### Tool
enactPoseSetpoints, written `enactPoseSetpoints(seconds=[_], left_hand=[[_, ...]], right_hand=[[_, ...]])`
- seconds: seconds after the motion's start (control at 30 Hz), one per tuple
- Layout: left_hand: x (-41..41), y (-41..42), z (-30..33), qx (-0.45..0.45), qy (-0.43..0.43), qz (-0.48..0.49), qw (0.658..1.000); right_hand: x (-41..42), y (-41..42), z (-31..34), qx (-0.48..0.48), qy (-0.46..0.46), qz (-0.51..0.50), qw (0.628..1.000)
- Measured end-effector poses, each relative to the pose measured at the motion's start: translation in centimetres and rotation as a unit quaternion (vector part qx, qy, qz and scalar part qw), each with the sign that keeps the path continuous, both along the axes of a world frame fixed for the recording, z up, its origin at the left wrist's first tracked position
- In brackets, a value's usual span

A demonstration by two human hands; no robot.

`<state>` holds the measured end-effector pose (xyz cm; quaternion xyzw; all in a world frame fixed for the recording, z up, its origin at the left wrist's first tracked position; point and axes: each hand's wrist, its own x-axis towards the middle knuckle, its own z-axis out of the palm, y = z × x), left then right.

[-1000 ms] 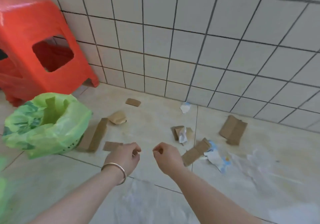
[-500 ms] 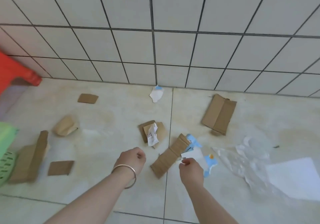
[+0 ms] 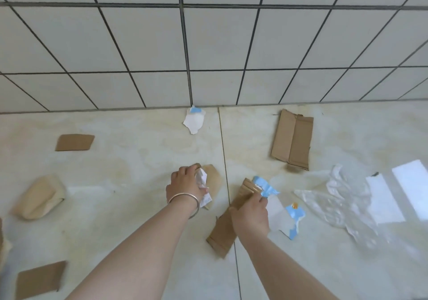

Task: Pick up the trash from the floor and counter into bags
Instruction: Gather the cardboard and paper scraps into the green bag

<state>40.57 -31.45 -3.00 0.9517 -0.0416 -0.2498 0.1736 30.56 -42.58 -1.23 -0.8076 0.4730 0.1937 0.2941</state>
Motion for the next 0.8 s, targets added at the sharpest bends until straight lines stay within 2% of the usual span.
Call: enactPoseSetpoints(seconds=[0.17, 0.27, 0.33, 0.47, 0.57, 0.63, 0.7, 0.8], left_hand=[[1.3, 0.1, -1.1, 0.061, -0.023, -0.054, 0.996], [1.9, 0.5, -1.0, 0.072, 0.032, -0.036, 0.996], [2.1, 1.2, -1.1, 0.049, 0.052, -0.007, 0.997], [1.8, 2.3, -1.6, -0.024, 0.035, 0.028, 0.999], [2.0, 2.4, -1.7, -0.036, 0.055, 0.019, 0.998], [2.1, 2.3, -1.9, -0.044, 0.072, 0.018, 0.996], [2.0, 2.2, -1.8, -0.046, 0.076, 0.021, 0.996], [1.7, 2.2, -1.7, -0.042, 0.069, 0.029, 0.996]], right_hand=[[0.2, 1.3, -1.5, -0.054, 0.022, 0.007, 0.998], [0.2, 1.7, -2.3, -0.046, 0.002, -0.021, 0.999], [0.1, 1.9, -2.5, -0.011, -0.022, -0.069, 0.997], [0.2, 2.1, -1.9, 0.038, -0.108, -0.155, 0.981], [0.1, 1.9, -0.6, 0.074, -0.115, -0.128, 0.982], [0.0, 0.8, 0.3, 0.064, -0.116, -0.102, 0.986], [0.1, -1.1, 0.9, 0.006, -0.111, -0.037, 0.993], [-0.1, -5.0, 1.1, -0.084, -0.057, 0.074, 0.992]])
